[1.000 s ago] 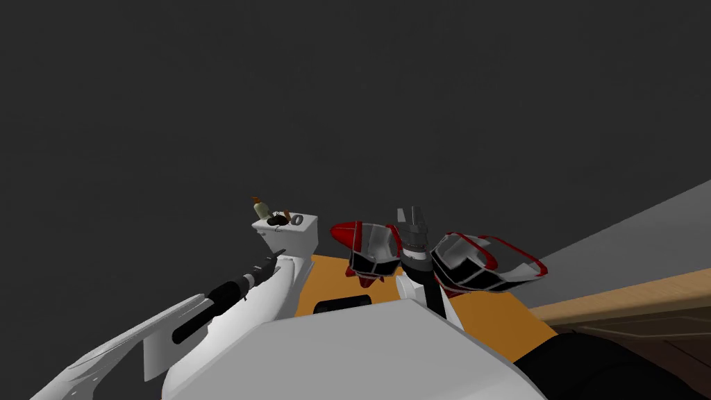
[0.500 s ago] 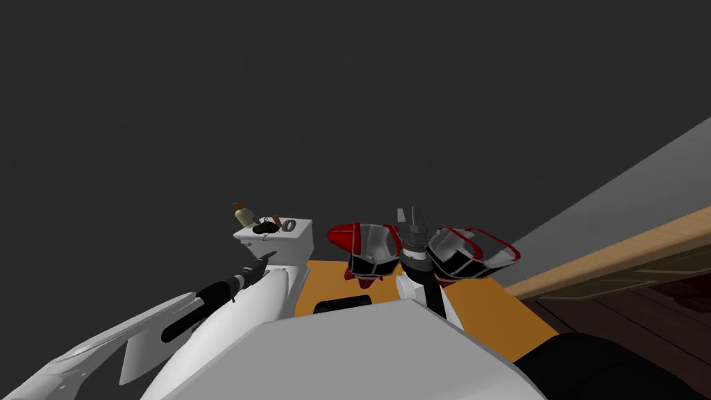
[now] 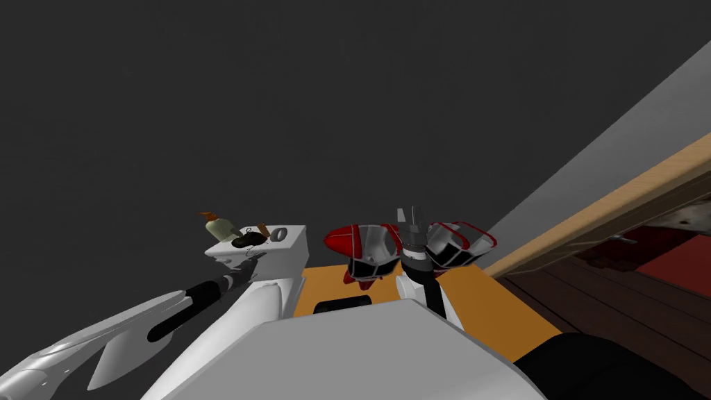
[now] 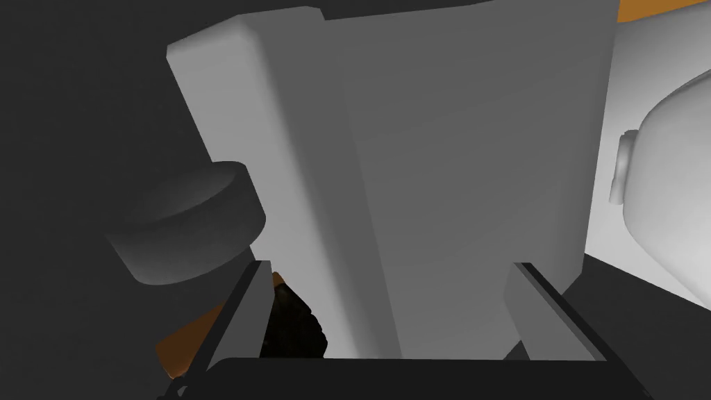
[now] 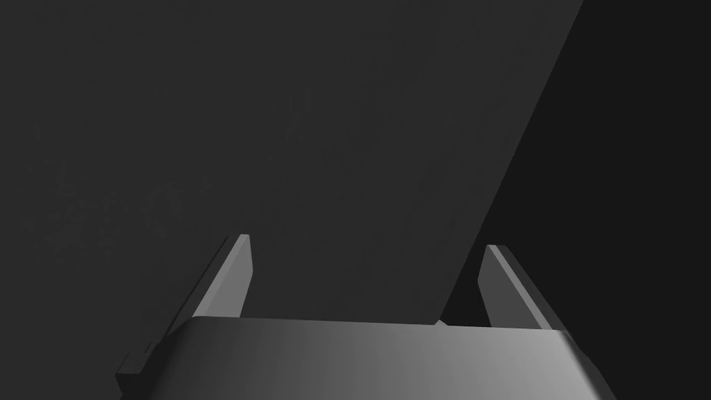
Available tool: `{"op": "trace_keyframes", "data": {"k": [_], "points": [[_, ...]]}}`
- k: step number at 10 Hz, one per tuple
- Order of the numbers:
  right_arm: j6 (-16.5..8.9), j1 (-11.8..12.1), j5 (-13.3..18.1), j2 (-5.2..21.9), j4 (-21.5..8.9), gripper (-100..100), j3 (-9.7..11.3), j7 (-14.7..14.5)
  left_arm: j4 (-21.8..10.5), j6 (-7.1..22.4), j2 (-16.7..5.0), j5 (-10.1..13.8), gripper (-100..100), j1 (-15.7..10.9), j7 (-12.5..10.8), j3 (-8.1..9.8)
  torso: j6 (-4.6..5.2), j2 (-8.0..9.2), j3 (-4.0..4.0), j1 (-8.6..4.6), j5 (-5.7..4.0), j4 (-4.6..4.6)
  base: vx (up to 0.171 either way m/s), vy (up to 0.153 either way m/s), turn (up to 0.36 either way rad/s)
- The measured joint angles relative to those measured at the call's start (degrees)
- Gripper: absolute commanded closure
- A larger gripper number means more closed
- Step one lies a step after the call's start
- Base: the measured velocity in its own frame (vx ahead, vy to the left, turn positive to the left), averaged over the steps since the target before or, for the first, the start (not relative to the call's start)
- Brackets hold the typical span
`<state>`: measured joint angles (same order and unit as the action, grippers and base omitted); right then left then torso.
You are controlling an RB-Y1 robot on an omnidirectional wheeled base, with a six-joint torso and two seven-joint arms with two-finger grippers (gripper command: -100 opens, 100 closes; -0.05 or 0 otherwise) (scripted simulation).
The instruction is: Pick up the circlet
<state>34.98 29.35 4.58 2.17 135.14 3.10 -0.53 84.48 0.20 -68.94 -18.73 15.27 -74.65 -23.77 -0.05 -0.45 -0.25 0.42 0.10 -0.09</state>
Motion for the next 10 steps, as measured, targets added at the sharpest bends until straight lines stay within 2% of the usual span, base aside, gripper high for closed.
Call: {"op": "trace_keyframes", "data": {"k": [4, 5, 6, 8, 9, 10], "points": [[0.0, 0.0, 0.0, 0.0, 0.0, 0, 0.0, 0.0, -3.3, 1.3, -1.8, -2.0, -100, -1.7, -4.8, -2.0, -0.03, 0.12, 0.06, -0.03, 0.0, 0.02, 0.05, 0.08, -0.11], [0.0, 0.0, 0.0, 0.0, 0.0, 0, 0.0, 0.0, -3.5, 1.3, -1.8, -2.0, 0, -1.8, -5.0, -2.05, -0.05, 0.21, 0.12, -0.2, -0.02, 0.04, 0.004, 0.009, 0.002], [0.0, 0.0, 0.0, 0.0, 0.0, 0, 0.0, 0.0, -3.5, 1.3, -1.8, -2.0, -100, -1.8, -5.0, -2.04, -0.05, 0.28, 0.15, -0.33, -0.05, 0.05, 0.033, 0.013, -0.052], [0.0, 0.0, 0.0, 0.0, 0.0, 0, 0.0, 0.0, -5.3, 1.0, 0.3, -1.6, -100, -2.2, -3.1, -1.6, -0.01, 0.12, 0.07, -0.32, -0.05, 0.03, 0.04, 0.018, -0.032], [0.0, 0.0, 0.0, 0.0, 0.0, 0, 0.0, 0.0, -5.4, 0.9, 0.4, -1.6, 100, -2.2, -2.9, -1.57, -0.03, 0.18, 0.1, -0.36, -0.06, 0.04, 0.0, 0.0, 0.0], [0.0, 0.0, 0.0, 0.0, 0.0, 0, 0.0, 0.0, -5.4, 0.9, 0.4, -1.6, 100, -2.2, -2.9, -1.57, -0.03, 0.25, 0.14, -0.4, -0.07, 0.05, 0.009, 0.004, -0.014]]}}
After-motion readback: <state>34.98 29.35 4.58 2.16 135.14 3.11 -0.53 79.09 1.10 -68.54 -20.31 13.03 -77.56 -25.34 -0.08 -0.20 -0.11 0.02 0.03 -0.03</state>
